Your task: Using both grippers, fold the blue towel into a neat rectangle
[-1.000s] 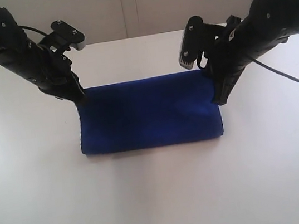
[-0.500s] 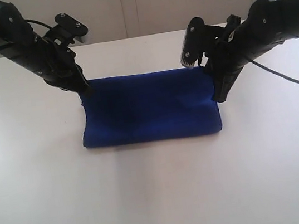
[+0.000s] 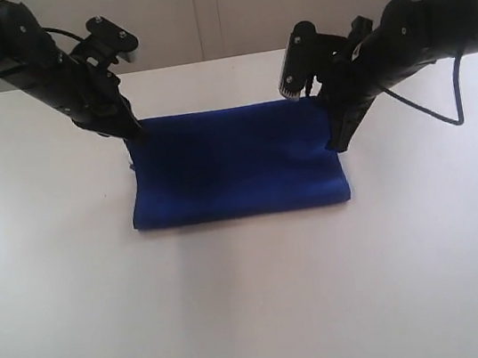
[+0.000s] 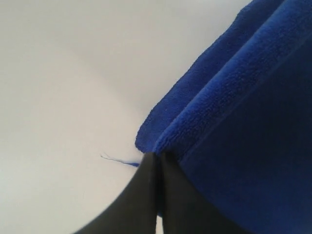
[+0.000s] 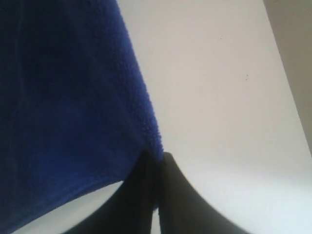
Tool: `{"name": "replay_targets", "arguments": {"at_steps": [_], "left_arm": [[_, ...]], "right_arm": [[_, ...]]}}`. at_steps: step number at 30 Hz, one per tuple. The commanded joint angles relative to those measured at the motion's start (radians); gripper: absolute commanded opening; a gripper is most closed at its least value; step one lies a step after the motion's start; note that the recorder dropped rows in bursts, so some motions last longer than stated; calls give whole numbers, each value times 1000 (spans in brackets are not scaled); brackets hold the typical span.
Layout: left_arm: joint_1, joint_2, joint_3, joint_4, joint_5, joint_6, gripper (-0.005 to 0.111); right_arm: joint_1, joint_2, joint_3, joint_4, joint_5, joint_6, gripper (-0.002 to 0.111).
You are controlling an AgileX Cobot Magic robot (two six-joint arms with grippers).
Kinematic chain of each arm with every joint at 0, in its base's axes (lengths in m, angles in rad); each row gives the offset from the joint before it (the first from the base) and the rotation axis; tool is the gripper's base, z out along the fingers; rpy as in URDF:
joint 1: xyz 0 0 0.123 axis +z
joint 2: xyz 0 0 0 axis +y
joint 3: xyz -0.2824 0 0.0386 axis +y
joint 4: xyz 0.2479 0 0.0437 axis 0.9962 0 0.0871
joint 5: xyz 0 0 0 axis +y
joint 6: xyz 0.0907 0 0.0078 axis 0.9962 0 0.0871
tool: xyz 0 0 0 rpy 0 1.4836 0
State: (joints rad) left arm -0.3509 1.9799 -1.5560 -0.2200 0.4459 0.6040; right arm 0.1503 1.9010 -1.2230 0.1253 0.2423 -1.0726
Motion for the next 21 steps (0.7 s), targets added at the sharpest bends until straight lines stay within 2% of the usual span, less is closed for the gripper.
{"name": "replay_targets", "arguments": {"at_steps": [1, 9, 21], "left_arm": [[2, 17, -11, -12, -3, -10, 0], [2, 23, -61, -12, -16, -10, 0], [2, 80, -63, -12, -52, -4, 0]], "right_arm": [[-11, 27, -14, -7, -45, -5, 0], [-11, 33, -23, -7, -98, -5, 0], [-32, 99, -23, -11, -164, -5, 0]]}}
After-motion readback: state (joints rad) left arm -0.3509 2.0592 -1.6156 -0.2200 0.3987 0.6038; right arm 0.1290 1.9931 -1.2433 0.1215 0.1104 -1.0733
